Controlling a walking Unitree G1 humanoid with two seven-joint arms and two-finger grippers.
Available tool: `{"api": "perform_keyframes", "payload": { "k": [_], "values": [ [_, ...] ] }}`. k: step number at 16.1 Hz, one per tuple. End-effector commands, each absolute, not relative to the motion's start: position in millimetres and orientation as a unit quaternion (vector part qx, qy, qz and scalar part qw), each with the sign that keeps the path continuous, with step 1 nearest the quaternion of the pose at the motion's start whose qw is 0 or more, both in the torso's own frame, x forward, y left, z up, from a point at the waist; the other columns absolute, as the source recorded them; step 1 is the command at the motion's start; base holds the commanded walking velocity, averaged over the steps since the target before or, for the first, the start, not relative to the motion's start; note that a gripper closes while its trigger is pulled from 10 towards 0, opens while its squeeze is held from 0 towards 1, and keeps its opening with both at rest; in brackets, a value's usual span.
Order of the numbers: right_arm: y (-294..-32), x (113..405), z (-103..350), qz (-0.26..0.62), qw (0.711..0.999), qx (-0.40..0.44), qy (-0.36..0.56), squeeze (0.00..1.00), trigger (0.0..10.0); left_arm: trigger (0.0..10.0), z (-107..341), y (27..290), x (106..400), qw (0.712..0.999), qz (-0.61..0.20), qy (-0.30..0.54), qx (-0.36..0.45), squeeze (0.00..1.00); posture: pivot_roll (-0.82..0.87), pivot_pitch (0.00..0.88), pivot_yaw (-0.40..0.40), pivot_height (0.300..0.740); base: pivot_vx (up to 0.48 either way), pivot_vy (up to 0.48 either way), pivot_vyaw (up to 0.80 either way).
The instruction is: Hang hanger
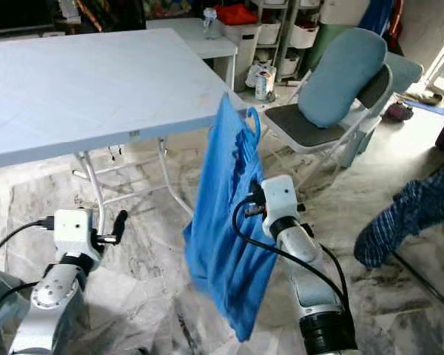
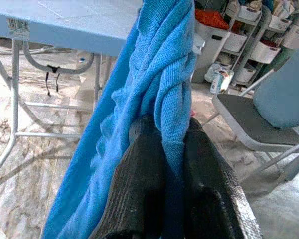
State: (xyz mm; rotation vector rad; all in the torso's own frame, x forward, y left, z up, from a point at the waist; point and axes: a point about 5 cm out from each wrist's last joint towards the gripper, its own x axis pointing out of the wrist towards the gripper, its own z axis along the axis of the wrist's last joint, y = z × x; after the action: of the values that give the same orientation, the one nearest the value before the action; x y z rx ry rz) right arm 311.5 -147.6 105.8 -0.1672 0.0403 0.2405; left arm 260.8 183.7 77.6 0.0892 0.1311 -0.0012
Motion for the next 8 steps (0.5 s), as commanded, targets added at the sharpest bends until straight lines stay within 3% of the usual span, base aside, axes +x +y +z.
{"api": "perform_keyframes", "payload": {
  "k": [1, 5, 7, 8],
  "values": [
    [-157.3, 314.4, 114.3, 0.101, 0.991, -0.089, 0.003, 0.00, 10.0, 10.0, 83.7, 178.9, 266.0, 0.997, -0.012, 0.053, 0.056, 0.00, 0.01, 0.000, -0.129, 0.740, 0.000, 0.000, 0.00],
    [-155.5, 312.4, 110.1, 0.081, 0.996, -0.040, 0.012, 0.00, 10.0, 10.0, 88.3, 175.3, 276.3, 0.994, -0.056, 0.054, 0.075, 0.00, -0.01, 0.000, -0.077, 0.740, 0.000, 0.000, 0.00],
    [-150.1, 309.6, 111.1, 0.109, 0.992, -0.069, 0.000, 0.00, 10.0, 10.0, 87.0, 170.9, 278.4, 0.993, -0.075, 0.056, 0.068, 0.00, -0.03, 0.000, -0.056, 0.740, 0.000, 0.000, 0.00],
    [-148.1, 306.8, 111.0, 0.129, 0.988, -0.079, -0.002, 0.00, 10.0, 10.0, 85.5, 166.8, 280.4, 0.992, -0.085, 0.058, 0.066, 0.00, -0.05, 0.000, -0.040, 0.740, 0.000, 0.000, 0.80]
  ]
}}
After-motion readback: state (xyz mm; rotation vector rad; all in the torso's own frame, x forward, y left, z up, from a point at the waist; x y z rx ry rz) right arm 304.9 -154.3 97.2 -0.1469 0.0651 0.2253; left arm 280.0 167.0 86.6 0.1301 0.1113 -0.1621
